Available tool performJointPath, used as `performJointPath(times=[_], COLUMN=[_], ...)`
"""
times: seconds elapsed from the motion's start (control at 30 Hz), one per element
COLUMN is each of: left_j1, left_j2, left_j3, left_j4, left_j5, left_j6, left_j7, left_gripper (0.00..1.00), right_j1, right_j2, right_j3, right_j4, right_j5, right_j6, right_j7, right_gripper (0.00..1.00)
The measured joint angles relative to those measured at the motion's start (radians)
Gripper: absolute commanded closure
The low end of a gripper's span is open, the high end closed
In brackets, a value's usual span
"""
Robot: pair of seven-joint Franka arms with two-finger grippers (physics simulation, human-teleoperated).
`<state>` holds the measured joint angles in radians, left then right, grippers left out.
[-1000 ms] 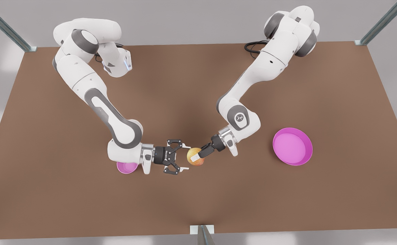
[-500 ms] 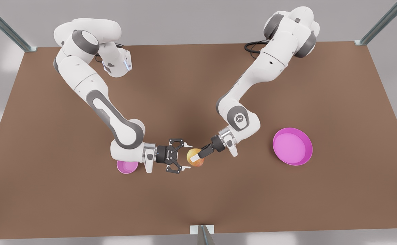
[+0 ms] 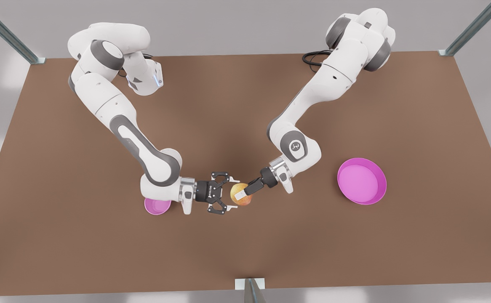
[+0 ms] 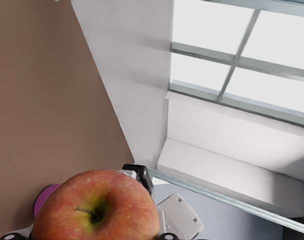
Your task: Use the left arm to pick up the apple from the plate, transfer it to the gripper of the right arm, and then use the right arm to place it into the bowl
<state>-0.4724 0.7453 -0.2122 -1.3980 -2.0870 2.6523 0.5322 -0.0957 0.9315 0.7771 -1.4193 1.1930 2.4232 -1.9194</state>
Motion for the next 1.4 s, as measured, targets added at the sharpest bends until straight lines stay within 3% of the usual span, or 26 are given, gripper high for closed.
performJointPath(times=[0.5, 0.67, 0.83, 0.87, 1.4], left_j1=[-0.002, -0.003, -0.003, -0.003, 0.051], left_j2=[-0.001, -0.002, 0.0, 0.0, -0.012], left_j3=[-0.001, -0.001, 0.0, 0.0, 0.0], left_j4=[0.005, 0.005, 0.005, 0.005, 0.002], left_j5=[-0.001, -0.008, -0.012, -0.014, -0.006], left_j6=[0.002, 0.003, 0.003, 0.002, -0.002], left_j7=[0.005, 0.007, 0.008, 0.009, 0.014], left_gripper=[0.07, 0.07, 0.05, 0.0, 0.0], right_j1=[0.026, 0.026, 0.026, 0.026, 0.022], right_j2=[0.018, 0.018, 0.018, 0.018, 0.016], right_j3=[0.0, -0.001, 0.0, 0.0, 0.0], right_j4=[0.018, 0.019, 0.019, 0.02, 0.02], right_j5=[0.008, 0.008, 0.007, 0.007, 0.005], right_j6=[0.006, 0.01, 0.012, 0.013, 0.014], right_j7=[0.006, 0.009, 0.013, 0.014, 0.025], right_gripper=[0.0, 0.19, 0.19, 0.19, 0.18])
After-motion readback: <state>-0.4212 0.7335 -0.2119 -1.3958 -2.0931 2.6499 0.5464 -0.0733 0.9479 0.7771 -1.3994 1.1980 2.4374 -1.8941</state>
